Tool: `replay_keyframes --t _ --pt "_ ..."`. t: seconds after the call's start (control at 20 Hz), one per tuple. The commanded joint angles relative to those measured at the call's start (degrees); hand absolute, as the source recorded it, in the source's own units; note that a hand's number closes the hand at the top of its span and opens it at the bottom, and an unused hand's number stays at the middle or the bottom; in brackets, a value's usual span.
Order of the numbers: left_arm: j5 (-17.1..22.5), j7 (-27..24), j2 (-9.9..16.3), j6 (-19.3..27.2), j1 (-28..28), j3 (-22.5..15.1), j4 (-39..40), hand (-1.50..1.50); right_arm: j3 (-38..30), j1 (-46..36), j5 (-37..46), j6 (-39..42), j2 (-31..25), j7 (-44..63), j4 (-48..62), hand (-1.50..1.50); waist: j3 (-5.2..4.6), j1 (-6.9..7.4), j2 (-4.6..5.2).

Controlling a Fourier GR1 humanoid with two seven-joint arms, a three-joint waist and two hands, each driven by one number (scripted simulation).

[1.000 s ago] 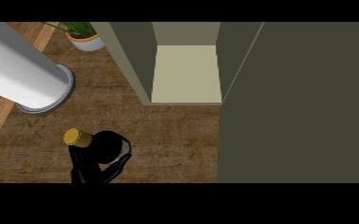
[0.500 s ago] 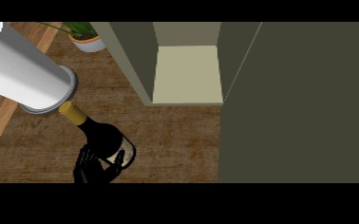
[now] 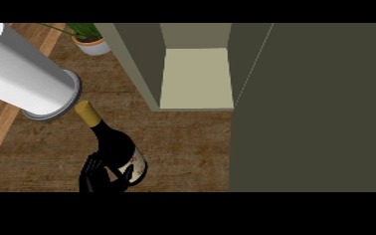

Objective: Pick up the wine, place it into the cabinet and close the cabinet

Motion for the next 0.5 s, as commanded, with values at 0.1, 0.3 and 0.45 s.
replay_keyframes --t 0.1,0.3,0.45 --pt "-6.52 3.57 5.91 -12.73 2.68 -8.97 1.81 1.50 -3.17 -1.66 -2.21 1.21 -1.58 -1.25 2.94 -1.50 -1.12 -0.29 0.66" --pt "-7.23 2.02 12.02 -23.14 3.35 -9.15 3.23 1.50 -0.47 -0.70 1.42 0.42 0.32 -2.66 3.45 -1.50 -1.18 -0.18 0.60" --pt "-6.65 3.62 12.05 -25.98 6.83 -10.69 -4.12 1.50 1.79 2.07 2.38 0.09 1.98 -2.78 1.53 -1.50 -1.12 -0.02 0.48"
